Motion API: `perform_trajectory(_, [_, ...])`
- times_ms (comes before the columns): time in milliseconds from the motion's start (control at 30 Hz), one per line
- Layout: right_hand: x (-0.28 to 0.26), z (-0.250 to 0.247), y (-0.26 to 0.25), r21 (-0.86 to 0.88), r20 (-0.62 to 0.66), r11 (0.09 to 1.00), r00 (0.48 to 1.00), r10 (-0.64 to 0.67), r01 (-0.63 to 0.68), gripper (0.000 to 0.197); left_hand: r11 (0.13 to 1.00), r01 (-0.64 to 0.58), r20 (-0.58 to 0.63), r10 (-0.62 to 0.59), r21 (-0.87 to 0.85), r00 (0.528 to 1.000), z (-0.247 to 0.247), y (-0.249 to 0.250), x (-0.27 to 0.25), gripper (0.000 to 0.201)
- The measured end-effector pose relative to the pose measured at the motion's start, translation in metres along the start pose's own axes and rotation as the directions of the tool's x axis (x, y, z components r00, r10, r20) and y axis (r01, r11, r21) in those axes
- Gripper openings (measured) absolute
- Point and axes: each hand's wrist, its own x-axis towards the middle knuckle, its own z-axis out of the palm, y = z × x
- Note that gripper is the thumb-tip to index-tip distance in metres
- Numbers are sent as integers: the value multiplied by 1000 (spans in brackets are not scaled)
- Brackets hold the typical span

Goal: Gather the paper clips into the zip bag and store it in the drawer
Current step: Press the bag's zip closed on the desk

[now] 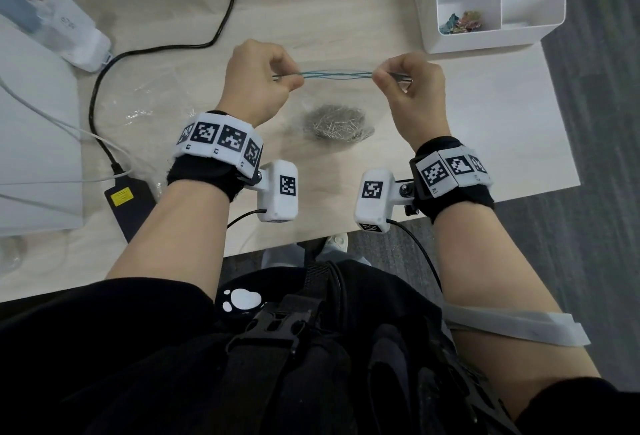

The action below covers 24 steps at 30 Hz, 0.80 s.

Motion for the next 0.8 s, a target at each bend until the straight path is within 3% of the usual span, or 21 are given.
perform_trajectory(267, [-3, -3, 2, -22, 4, 1000, 1000, -15, 15, 14, 998, -15, -17, 16, 55, 1000, -2, 6, -3, 15])
perform_trajectory(567, [-4, -9, -8, 2, 37, 999, 999, -40, 40, 14, 989, -59, 55, 52, 139, 997, 7, 22, 2, 12])
perform_trajectory(800, [4, 2, -16, -230, 140, 965, 985, -97, 128, 5, 976, -126, 88, 112, 175, 990, 11, 29, 2, 20])
